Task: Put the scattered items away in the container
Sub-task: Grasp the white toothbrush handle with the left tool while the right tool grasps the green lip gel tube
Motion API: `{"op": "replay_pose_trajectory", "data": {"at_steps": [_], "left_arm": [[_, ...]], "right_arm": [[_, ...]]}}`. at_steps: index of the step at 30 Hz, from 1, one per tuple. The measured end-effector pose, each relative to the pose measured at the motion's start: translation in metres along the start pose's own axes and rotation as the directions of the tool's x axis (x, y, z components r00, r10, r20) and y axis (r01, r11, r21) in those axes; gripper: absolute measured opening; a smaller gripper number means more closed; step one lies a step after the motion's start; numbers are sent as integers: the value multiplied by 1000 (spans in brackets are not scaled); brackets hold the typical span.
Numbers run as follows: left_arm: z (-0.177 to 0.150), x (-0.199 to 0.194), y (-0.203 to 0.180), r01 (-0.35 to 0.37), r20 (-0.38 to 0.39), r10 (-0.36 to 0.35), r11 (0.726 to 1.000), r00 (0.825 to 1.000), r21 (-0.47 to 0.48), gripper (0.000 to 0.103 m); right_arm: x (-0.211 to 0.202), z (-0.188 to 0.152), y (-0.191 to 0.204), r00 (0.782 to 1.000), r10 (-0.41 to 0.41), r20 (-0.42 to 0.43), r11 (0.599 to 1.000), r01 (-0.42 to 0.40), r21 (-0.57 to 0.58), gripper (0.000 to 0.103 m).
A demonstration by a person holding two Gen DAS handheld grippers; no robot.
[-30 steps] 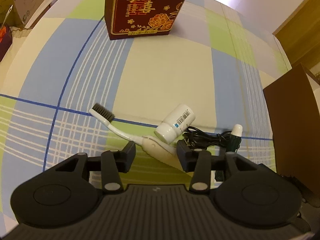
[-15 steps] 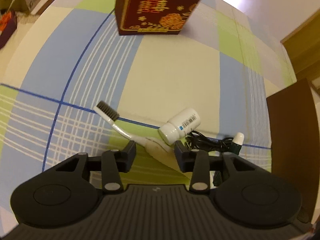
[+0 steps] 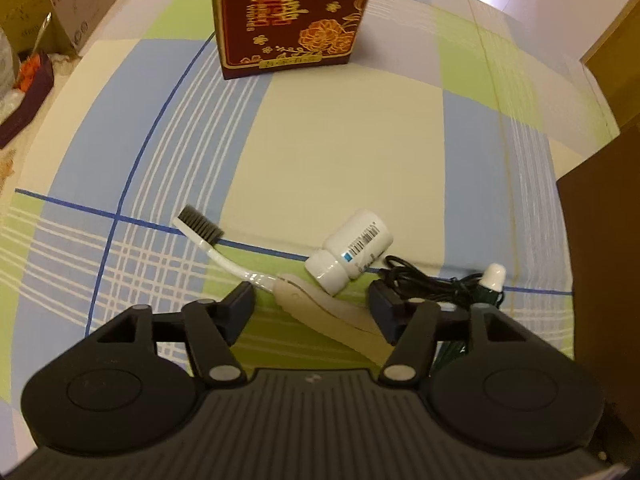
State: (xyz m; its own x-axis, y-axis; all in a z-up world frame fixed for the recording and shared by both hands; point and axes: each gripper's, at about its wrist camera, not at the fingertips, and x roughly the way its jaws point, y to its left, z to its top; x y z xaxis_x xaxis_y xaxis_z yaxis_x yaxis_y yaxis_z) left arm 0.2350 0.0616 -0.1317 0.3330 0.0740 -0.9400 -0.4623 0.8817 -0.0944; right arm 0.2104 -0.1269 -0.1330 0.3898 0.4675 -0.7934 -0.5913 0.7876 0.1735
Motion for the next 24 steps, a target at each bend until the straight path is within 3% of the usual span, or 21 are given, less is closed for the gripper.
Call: {"op": "replay_pose_trajectory", "data": {"at_steps": [4, 9, 12, 19, 24], "left_arm": [[-11, -3, -3, -31, 16, 30, 993, 999, 113, 60], [-36, -16, 27, -18, 48, 5, 965, 999, 261, 32], [-46, -24, 53, 15, 40, -29, 951, 999, 309, 22], [-66, -38, 91, 32, 31, -46, 929, 998, 370, 18], [-71, -41, 97, 20, 34, -34, 939, 999, 344, 18]], "right_arm": [[0, -2, -7, 1000, -8, -1, 1000, 8, 17, 71], [-4, -5, -6, 1000, 5, -3, 1000, -5, 10, 71], [-5, -7, -2, 1000, 14, -7, 1000, -14, -3, 71], [-3, -9, 5, 1000, 22, -10, 999, -22, -28, 71], [1, -3, 11, 1000, 21, 16, 999, -20, -39, 71]]}}
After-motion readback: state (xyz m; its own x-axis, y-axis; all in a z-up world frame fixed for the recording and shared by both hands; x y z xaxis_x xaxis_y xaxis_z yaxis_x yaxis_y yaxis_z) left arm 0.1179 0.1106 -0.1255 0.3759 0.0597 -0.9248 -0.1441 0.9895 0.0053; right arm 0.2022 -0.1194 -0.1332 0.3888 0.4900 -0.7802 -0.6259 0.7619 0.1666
